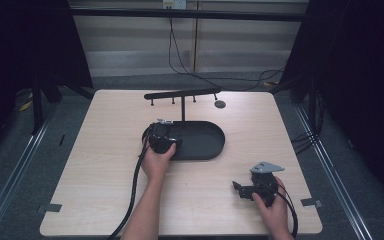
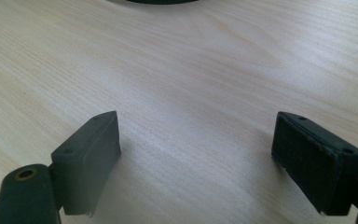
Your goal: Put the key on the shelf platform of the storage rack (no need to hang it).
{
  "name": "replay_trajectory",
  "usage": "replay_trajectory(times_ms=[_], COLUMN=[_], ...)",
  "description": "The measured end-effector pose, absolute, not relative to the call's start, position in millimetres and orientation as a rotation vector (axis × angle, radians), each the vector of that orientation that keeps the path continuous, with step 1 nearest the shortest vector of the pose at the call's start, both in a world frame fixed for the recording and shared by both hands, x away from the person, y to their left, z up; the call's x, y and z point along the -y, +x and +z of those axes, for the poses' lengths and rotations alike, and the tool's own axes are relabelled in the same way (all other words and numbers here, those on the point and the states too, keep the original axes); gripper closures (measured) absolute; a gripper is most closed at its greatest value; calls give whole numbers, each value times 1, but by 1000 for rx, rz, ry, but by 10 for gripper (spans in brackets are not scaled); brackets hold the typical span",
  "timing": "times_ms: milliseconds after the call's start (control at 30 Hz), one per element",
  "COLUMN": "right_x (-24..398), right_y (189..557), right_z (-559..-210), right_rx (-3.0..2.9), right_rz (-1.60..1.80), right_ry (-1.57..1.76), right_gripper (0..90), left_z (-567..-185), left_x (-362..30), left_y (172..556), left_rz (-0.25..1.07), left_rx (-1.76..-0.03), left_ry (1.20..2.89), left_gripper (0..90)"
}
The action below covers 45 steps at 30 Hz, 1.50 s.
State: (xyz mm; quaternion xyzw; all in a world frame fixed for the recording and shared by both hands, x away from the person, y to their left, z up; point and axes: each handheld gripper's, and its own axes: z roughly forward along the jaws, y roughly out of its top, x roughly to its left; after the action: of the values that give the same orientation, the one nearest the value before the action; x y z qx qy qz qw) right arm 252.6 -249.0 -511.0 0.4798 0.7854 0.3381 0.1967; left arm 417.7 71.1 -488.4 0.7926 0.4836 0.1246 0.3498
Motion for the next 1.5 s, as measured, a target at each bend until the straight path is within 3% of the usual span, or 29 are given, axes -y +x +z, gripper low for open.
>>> replay_trajectory(times_ms=[933,1233,1500], right_x=[249,249,249], right_y=[253,253,253], right_z=[-511,-511,-511], right_rx=[-2200,-2200,-2200], right_rz=[946,946,946], right_ry=[1343,1342,1343], right_gripper=[150,150,150], left_z=[-496,-496,-495], left_x=[-64,-64,-66], left_y=[420,420,419], left_rz=[368,366,352], left_rx=[-1268,-1268,-1287], left_ry=[2072,2075,2080], left_gripper=[429,400,323])
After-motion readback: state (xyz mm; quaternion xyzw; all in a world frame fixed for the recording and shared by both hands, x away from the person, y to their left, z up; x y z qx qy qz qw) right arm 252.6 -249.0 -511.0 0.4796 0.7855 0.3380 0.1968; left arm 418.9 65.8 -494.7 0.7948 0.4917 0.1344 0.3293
